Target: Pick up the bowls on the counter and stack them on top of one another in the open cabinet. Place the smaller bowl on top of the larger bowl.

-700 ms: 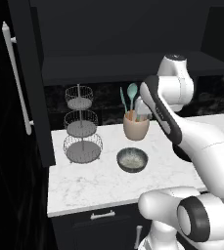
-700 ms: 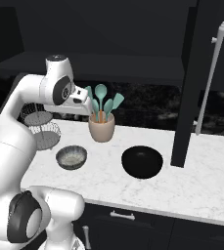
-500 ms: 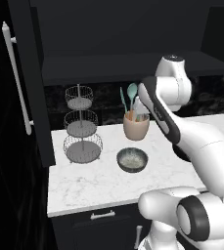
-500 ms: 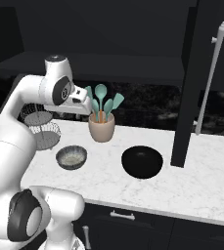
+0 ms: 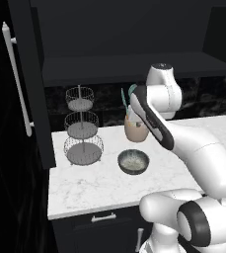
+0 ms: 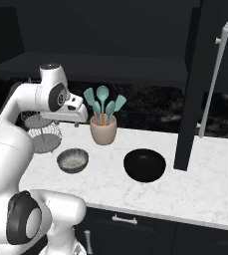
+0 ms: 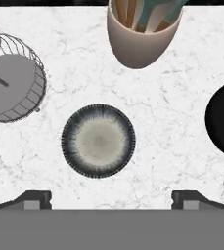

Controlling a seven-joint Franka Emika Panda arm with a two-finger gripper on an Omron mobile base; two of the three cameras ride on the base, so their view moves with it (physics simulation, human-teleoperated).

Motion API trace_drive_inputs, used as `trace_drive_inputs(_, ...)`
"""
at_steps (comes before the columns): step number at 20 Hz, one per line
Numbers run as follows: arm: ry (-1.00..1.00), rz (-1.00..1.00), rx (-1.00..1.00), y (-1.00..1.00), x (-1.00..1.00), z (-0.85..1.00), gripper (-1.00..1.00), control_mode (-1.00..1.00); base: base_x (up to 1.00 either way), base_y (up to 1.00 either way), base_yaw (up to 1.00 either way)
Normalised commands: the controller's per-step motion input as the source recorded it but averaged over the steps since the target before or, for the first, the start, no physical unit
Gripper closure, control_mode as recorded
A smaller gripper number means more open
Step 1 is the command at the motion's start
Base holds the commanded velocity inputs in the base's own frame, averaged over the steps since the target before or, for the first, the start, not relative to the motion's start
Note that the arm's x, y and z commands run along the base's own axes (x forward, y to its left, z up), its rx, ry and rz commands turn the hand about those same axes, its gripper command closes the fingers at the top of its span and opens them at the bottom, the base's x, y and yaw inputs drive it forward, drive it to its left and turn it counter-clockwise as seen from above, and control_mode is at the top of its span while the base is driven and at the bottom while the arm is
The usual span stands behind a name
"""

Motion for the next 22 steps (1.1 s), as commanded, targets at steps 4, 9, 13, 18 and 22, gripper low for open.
trace_drive_inputs(4, 0.12, 0.0, -0.01, 0.07, 0.09, -1.0, -1.0, -1.0, 0.0, 0.0, 0.0)
trace_drive_inputs(9, 0.0, 0.0, 0.01, 0.04, 0.15, -1.0, -1.0, -1.0, 0.0, 0.0, 0.0)
trace_drive_inputs(13, 0.0, 0.0, 0.0, 0.0, 0.15, -1.0, -1.0, -1.0, 0.0, 0.0, 0.0)
trace_drive_inputs(18, 0.04, 0.0, 0.0, -0.03, 0.28, -0.8, -1.0, -1.0, 0.0, 0.0, 0.0)
trace_drive_inputs(22, 0.1, 0.0, 0.0, -0.15, 0.29, -0.39, -1.0, -1.0, 0.0, 0.0, 0.0)
